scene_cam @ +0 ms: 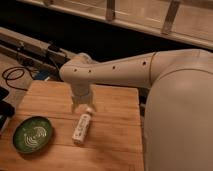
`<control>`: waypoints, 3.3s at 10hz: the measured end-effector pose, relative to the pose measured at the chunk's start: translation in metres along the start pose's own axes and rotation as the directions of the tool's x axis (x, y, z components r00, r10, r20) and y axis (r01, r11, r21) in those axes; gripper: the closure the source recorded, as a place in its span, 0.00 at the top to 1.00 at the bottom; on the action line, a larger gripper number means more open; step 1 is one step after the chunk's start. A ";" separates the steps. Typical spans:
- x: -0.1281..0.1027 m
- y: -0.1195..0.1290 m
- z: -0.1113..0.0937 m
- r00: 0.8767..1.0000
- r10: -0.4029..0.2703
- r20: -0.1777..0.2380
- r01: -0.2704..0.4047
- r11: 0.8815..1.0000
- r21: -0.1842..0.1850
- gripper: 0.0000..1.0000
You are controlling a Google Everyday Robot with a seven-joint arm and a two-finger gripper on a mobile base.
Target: Place the bottle in the ceramic bowl
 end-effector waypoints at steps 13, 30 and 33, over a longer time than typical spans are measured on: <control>0.000 0.000 0.000 1.000 -0.001 0.000 0.001 1.000 0.000 0.65; -0.003 -0.007 0.072 0.991 0.055 0.118 -0.056 0.998 0.006 0.65; -0.003 -0.004 0.074 0.992 0.056 0.112 -0.056 0.998 0.001 0.65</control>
